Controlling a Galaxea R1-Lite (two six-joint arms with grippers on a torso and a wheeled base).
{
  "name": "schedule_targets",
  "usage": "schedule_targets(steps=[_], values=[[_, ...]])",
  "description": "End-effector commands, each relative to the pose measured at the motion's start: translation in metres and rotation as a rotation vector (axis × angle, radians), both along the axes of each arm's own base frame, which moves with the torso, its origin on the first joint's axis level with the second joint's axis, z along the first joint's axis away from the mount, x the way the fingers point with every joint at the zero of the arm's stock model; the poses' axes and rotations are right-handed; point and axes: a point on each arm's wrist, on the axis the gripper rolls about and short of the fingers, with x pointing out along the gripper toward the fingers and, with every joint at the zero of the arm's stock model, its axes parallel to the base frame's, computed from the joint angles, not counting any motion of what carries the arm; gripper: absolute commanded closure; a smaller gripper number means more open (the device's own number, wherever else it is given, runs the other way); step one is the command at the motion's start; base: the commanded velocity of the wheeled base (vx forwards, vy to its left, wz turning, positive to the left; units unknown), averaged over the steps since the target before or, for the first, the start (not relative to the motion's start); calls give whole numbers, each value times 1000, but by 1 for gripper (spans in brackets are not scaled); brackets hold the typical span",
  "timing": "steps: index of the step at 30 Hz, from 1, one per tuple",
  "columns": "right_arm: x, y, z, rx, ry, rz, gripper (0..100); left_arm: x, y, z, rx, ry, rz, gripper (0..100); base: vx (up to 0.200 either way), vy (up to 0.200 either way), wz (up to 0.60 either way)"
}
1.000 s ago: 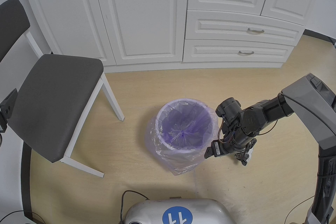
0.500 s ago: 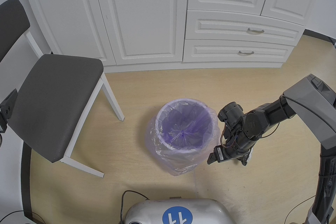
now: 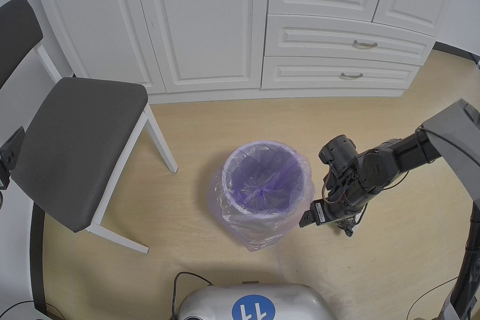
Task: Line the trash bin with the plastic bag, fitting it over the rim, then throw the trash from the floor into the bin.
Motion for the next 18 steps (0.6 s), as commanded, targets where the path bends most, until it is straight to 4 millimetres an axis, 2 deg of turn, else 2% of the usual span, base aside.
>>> schedule_targets(steps=[1,9,18], values=[[-8,-5,32,38,-72,-5,0,0,0,1,-1,-3,0,0,0,0,0],[10,-15,28,79,-145,-59,0,-2,0,1,-2,-9,0,0,0,0,0],[17,-20,28,93,-160,-90,0,-1,0,1,-2,-8,0,0,0,0,0]])
